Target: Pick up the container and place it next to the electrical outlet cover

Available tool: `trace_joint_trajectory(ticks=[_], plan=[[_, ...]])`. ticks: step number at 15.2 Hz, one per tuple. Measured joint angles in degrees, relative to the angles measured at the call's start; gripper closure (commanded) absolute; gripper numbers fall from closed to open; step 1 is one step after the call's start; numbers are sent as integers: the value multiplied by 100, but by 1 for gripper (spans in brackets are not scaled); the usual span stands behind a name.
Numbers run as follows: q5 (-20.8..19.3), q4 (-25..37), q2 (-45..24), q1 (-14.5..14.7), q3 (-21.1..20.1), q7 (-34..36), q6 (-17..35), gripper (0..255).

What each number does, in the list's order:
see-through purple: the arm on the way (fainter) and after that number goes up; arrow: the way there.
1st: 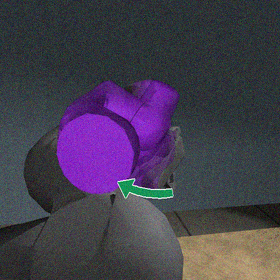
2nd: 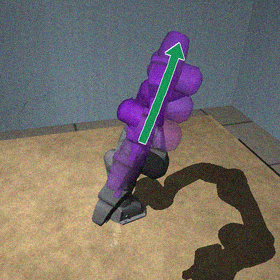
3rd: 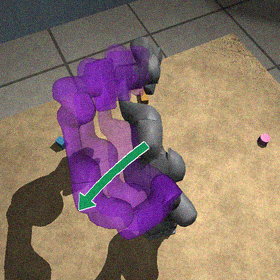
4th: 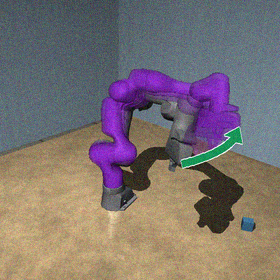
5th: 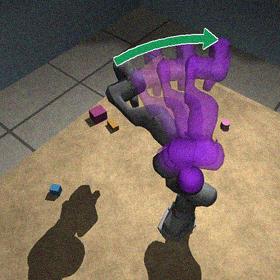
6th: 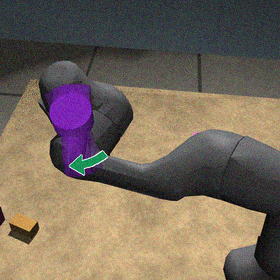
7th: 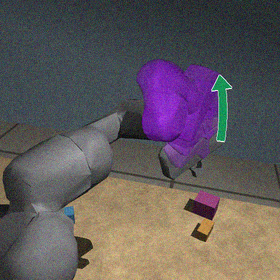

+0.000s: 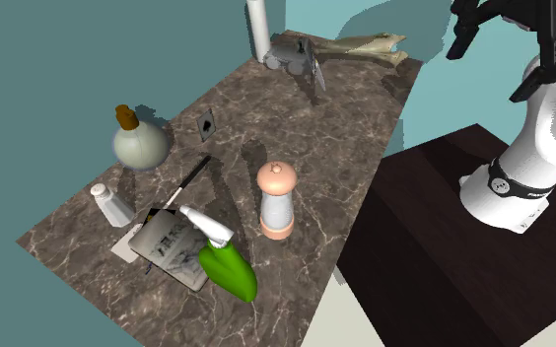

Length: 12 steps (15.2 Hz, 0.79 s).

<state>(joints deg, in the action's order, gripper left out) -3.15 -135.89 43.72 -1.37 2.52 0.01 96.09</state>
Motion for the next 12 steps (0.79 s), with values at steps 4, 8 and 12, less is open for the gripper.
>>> trace_joint_trajectory(ticks=[4,8,12], plan=[[-55,75,-416,-1,86,-114,332,0],[-155,179,-1097,-22,274,-368,906,0],[-189,519,-1963,-15,437,-611,1435,0]])
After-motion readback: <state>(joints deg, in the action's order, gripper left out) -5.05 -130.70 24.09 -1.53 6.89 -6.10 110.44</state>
